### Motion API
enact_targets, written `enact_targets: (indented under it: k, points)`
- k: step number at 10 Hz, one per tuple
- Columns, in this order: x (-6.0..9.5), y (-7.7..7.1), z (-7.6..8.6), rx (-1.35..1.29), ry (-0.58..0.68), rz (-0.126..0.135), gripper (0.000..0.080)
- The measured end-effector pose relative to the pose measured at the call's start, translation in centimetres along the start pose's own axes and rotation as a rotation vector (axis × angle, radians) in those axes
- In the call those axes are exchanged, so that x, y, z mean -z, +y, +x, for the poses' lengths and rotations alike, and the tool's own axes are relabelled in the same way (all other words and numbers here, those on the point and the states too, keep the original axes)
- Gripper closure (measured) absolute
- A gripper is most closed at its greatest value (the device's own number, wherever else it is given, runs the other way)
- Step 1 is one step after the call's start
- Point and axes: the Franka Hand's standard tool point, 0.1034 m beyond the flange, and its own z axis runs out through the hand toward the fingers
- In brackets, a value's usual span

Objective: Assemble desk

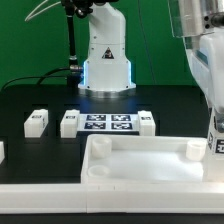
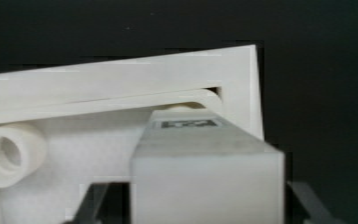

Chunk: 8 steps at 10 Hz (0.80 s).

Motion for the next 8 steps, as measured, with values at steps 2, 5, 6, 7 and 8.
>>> enact_targets:
  k: [2, 5, 6, 7, 8]
  points:
    - [0.0, 0.0, 0.0, -0.038, 0.000, 0.002, 0.0509]
    - [-0.1, 0.1, -0.1, -0.024, 0.001, 0.001, 0.0225]
    - [0.2, 0.0, -0.2, -0.003, -0.001, 0.004, 0.0225]
    - [2.0, -0.1, -0.7, 0.037, -0.011, 0.022, 0.0165]
    - [3.9, 0.3, -1.0, 0.053, -0.020, 0.037, 0.0154]
